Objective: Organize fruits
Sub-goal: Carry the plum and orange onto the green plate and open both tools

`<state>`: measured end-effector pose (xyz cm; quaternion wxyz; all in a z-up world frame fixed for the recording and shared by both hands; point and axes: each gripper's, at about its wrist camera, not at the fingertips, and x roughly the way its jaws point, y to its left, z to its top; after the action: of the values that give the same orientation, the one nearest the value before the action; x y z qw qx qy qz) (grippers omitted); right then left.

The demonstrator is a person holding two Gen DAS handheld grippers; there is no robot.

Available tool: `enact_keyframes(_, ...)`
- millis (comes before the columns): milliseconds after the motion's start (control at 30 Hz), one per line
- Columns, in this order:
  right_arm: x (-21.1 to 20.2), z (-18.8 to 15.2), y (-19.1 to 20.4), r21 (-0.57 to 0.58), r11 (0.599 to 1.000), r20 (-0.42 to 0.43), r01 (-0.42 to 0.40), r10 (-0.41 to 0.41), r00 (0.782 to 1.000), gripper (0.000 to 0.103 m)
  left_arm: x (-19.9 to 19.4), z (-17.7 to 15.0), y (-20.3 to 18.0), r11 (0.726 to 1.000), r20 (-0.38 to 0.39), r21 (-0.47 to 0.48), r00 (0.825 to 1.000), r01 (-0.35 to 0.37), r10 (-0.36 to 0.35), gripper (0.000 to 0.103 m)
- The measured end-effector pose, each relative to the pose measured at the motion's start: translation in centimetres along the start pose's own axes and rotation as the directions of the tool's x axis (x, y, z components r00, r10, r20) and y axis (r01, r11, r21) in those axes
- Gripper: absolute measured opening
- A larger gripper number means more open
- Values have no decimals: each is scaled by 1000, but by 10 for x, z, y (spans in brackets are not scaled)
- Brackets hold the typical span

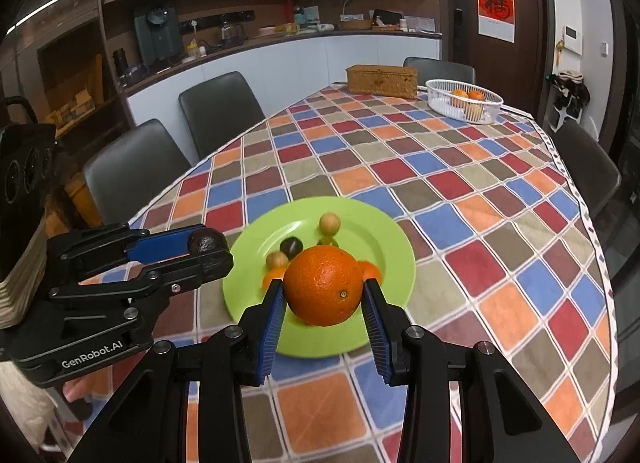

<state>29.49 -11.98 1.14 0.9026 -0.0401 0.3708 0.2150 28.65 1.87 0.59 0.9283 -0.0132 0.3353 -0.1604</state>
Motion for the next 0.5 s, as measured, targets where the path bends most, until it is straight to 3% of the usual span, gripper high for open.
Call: enact_keyframes(500,63,32,-14,44,999,-43,-8,10,999,40,56,23,42,997,-51,-67,998,-33,29,28)
